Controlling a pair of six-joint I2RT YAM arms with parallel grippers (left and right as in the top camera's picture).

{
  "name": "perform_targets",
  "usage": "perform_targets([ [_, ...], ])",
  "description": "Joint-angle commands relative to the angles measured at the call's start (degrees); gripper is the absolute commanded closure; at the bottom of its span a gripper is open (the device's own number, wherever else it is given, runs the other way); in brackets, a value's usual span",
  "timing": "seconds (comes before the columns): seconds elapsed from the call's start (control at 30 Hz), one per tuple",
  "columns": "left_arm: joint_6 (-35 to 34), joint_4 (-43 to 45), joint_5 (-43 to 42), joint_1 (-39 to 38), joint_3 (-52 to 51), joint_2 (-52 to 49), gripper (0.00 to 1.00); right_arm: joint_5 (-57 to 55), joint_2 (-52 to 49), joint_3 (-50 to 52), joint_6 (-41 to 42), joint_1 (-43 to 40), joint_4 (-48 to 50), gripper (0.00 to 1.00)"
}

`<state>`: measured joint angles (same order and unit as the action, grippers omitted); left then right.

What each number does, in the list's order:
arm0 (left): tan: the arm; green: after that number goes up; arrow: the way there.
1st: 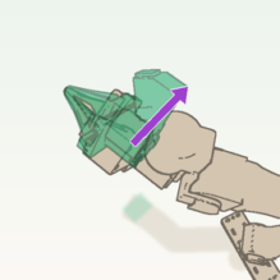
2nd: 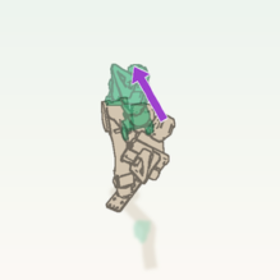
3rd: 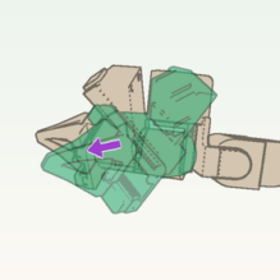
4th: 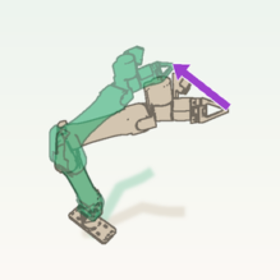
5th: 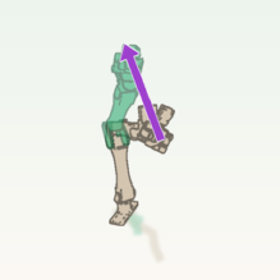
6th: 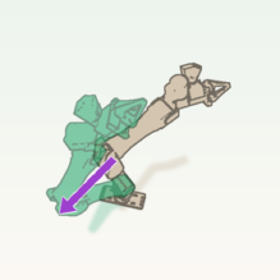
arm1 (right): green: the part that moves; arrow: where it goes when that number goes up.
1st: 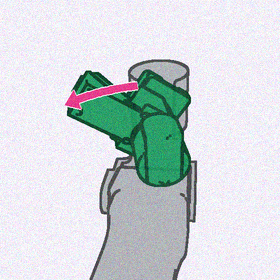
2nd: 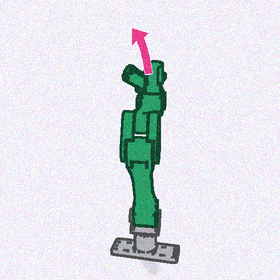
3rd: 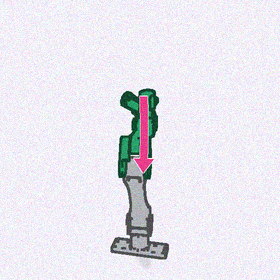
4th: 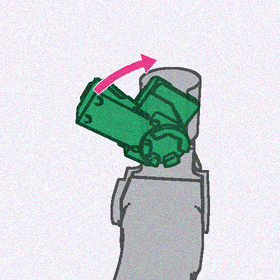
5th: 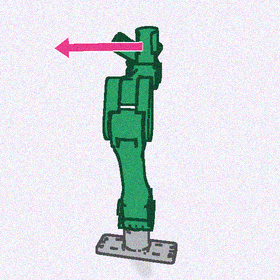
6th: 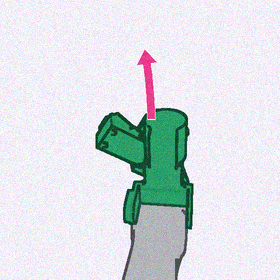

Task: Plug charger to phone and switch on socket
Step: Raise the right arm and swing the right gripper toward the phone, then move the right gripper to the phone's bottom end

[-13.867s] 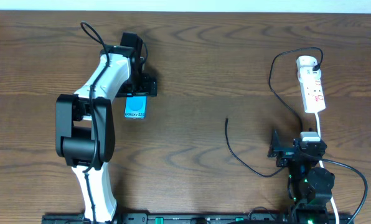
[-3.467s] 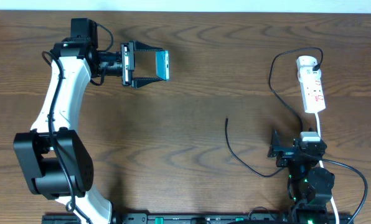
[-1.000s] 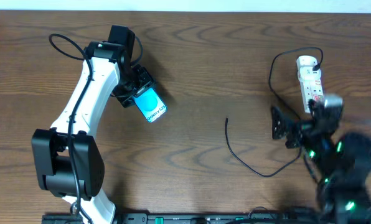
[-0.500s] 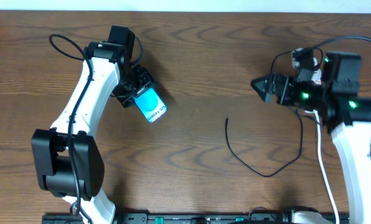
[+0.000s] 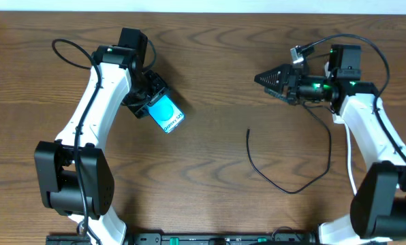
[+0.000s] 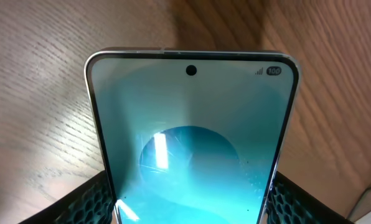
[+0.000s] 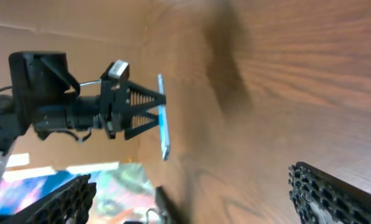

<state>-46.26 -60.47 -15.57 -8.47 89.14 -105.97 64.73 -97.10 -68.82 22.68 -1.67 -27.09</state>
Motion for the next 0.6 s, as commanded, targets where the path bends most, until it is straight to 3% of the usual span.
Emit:
perform_targets([
  [0.0,-8.2,-0.3,-0.5,-0.1,0.1,1.5,0.93,5.2,-0.6,-0.7,1.2,1.7,0.8,0.01],
  [0.4,-22.1,-0.4,-6.9,-0.1,0.1,1.5,0.93,-7.4,-0.6,-0.7,8.8,10.1,9.6,0.01],
  [0.57,-28.3,-0.4,-10.1,-0.1,0.1,1.5,0.93,-13.5,-0.6,-0.7,10.1,13.4,10.3,0.05],
])
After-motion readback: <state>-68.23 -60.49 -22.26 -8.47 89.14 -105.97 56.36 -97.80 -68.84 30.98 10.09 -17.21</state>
